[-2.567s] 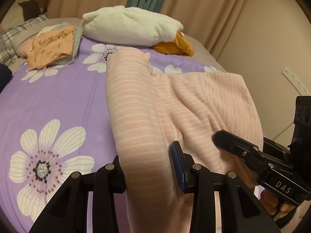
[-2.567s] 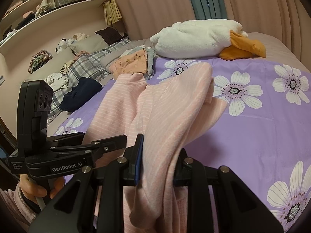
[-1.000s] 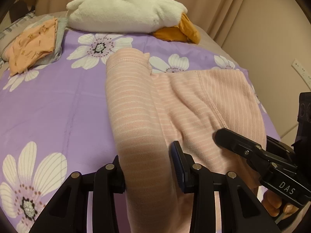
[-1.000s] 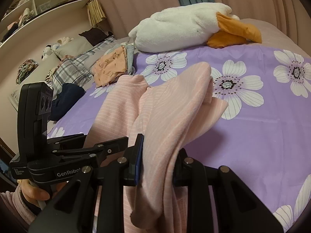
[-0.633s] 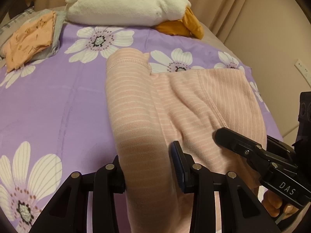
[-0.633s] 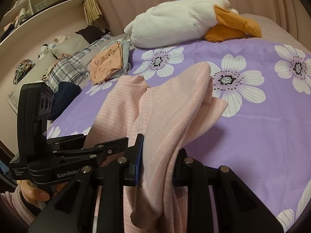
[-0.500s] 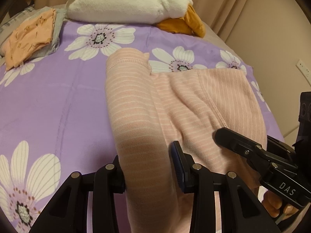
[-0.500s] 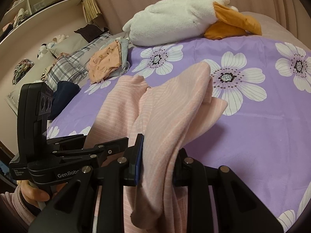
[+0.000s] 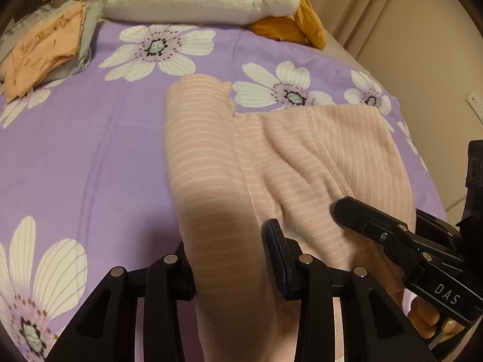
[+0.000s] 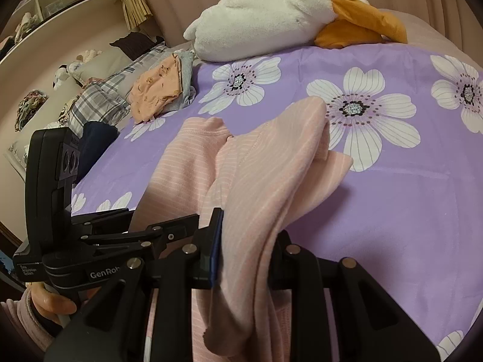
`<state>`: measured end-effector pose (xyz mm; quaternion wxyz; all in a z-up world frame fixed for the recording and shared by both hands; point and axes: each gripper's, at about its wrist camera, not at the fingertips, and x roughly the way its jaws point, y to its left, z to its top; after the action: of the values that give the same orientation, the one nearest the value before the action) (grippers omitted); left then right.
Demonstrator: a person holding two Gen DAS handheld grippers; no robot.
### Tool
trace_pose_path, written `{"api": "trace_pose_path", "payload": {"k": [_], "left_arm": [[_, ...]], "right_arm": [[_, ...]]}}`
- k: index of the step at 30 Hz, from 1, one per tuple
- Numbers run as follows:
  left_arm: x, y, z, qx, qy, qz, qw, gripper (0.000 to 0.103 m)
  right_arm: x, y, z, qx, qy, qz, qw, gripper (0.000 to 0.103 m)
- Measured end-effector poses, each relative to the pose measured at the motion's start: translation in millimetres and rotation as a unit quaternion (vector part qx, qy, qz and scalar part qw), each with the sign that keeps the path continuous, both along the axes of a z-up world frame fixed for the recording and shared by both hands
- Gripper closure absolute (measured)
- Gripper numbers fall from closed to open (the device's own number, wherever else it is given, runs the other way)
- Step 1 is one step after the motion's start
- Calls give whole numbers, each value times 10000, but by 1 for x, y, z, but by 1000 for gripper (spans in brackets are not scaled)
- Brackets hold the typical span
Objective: Fold small clothes
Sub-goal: 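Carry the strip end with both grippers over the shirt, folding it in half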
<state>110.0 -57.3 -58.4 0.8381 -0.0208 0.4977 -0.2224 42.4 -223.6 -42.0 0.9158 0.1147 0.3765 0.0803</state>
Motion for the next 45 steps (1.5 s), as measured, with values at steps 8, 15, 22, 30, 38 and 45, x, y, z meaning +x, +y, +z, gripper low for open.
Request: {"api": "trace_pose_path", "payload": {"k": [8, 15, 22, 30, 38, 45], "left_arm": [[3, -1, -5, 50, 60, 0, 10000, 66], [6, -4, -10, 132, 99, -23, 9999, 66], [7, -5, -12, 168, 117, -24, 9998, 66], [8, -5, -14, 192, 116, -33, 9997, 66], [8, -5, -15, 192, 118, -29, 9997, 66], [8, -3, -16, 179, 131, -30, 9997, 66]], "right_arm": [[5, -2, -6, 31, 74, -14, 10000, 79], [8, -4, -11, 44, 161, -37, 9999, 79], [12, -7, -14, 71, 209, -51, 9997, 78], [15, -11, -19, 206, 280, -109, 9993, 77], [16, -18, -24, 353, 358, -182, 9986, 77], [18, -26, -31, 530, 459, -243, 9972, 76]]}}
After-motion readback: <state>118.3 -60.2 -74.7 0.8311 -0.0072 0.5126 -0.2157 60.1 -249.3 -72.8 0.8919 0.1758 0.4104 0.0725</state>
